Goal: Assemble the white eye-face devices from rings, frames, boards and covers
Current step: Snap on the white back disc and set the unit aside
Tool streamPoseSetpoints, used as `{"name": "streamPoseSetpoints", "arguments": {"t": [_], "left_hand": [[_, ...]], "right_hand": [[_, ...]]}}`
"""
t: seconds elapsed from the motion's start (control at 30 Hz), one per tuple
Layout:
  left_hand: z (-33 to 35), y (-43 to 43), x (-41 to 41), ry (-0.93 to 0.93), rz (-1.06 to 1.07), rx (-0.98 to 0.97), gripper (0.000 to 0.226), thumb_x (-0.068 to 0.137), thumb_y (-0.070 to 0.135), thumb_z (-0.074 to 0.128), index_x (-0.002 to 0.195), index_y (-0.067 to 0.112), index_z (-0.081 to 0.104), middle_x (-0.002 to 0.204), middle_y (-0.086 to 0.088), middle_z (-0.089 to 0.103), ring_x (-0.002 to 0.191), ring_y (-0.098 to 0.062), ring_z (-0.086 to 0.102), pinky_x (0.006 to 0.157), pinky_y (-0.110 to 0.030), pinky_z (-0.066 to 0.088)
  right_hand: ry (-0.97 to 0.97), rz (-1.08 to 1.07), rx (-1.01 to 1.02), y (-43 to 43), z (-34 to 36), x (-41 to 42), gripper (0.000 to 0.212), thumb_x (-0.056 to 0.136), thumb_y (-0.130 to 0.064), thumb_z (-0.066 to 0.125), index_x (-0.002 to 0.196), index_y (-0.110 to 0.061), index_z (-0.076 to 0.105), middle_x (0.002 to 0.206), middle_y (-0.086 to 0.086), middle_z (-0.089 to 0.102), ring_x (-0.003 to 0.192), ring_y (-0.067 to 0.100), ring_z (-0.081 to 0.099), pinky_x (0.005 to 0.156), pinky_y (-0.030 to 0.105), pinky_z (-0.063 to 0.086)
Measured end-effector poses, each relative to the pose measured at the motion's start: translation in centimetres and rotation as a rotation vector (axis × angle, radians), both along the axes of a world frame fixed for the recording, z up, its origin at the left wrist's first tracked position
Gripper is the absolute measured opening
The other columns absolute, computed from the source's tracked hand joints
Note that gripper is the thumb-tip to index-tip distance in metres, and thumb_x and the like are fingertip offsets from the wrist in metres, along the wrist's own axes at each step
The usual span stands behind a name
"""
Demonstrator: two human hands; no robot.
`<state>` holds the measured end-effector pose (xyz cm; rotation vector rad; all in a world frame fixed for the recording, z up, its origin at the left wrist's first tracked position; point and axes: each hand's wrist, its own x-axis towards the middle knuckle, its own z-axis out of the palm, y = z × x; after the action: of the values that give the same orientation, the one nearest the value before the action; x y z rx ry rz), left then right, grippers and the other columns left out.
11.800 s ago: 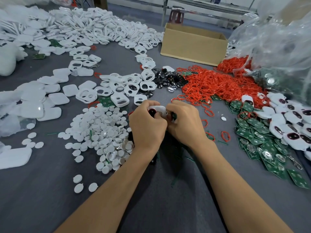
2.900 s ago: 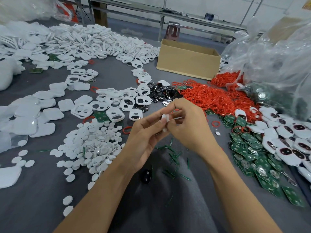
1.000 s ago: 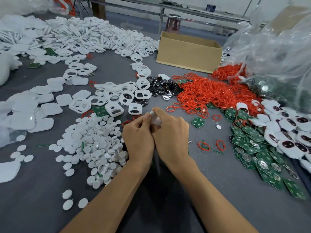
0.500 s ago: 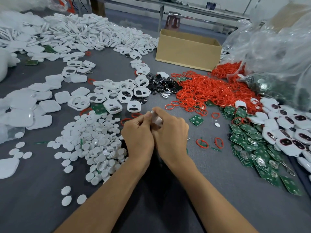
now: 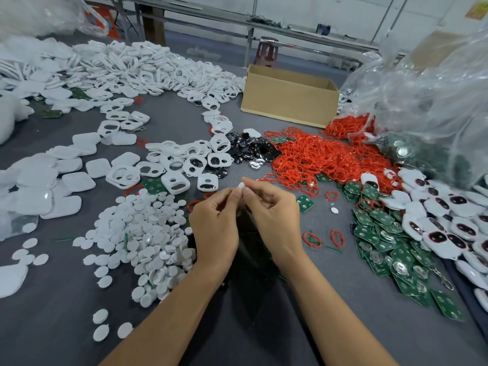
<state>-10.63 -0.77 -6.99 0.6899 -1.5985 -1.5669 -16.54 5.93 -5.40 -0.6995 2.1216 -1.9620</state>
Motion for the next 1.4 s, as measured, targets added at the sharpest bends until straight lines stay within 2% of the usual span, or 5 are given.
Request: {"name": "streamPoseSetpoints", "arguments": {"t": [0.13, 0.47, 0.73, 0.97, 1.4], "left_hand": [[0.2, 0.0, 0.3, -0.003, 0.064, -0.244, 0.018, 0.094, 0.017, 0.060, 0.084, 0.019, 0.075, 0.074, 0.012, 0.071, 0.073, -0.003, 0.065, 0.071, -0.022, 0.051], [0.2, -0.2, 0.3, -0.076, 0.085, -0.553, 0.024, 0.097, 0.008, 0.056, 0.077, 0.004, 0.067, 0.069, 0.001, 0.062, 0.063, -0.011, 0.050, 0.061, -0.012, 0.035], [0.1, 0.2, 0.3, -0.062, 0.067, -0.638, 0.022, 0.098, 0.010, 0.057, 0.080, 0.001, 0.066, 0.075, -0.002, 0.063, 0.068, -0.015, 0.053, 0.065, -0.019, 0.039], [0.1, -0.4, 0.3, -0.034, 0.097, -0.512, 0.023, 0.096, 0.012, 0.059, 0.077, 0.007, 0.071, 0.070, 0.008, 0.066, 0.069, -0.005, 0.056, 0.066, -0.006, 0.037], [0.1, -0.1, 0.6, -0.007, 0.197, -0.299, 0.021, 0.097, 0.013, 0.057, 0.088, 0.009, 0.075, 0.070, 0.026, 0.059, 0.068, 0.016, 0.056, 0.066, -0.002, 0.038]], "right_hand": [[-0.085, 0.053, -0.067, 0.0, 0.2, 0.1, 0.021, 0.089, 0.001, 0.062, 0.106, -0.007, 0.070, 0.097, 0.012, 0.074, 0.085, 0.011, 0.069, 0.085, 0.027, 0.055], [-0.345, 0.055, -0.146, 0.0, 0.5, -0.3, 0.012, 0.082, -0.001, 0.069, 0.093, -0.006, 0.070, 0.081, 0.014, 0.074, 0.079, 0.026, 0.067, 0.089, 0.046, 0.054], [-0.441, 0.060, -0.205, 0.2, 0.4, -0.4, 0.016, 0.083, 0.007, 0.060, 0.092, -0.002, 0.069, 0.075, 0.011, 0.071, 0.072, 0.022, 0.066, 0.074, 0.030, 0.057], [-0.418, 0.107, -0.179, 0.4, 0.4, -0.4, 0.024, 0.083, 0.012, 0.058, 0.105, 0.004, 0.065, 0.088, 0.020, 0.070, 0.085, 0.030, 0.065, 0.091, 0.045, 0.052], [-0.044, 0.062, -0.068, -0.9, 0.3, 1.4, 0.033, 0.075, 0.013, 0.070, 0.095, -0.014, 0.067, 0.095, 0.009, 0.074, 0.087, 0.014, 0.072, 0.083, 0.029, 0.057]]}}
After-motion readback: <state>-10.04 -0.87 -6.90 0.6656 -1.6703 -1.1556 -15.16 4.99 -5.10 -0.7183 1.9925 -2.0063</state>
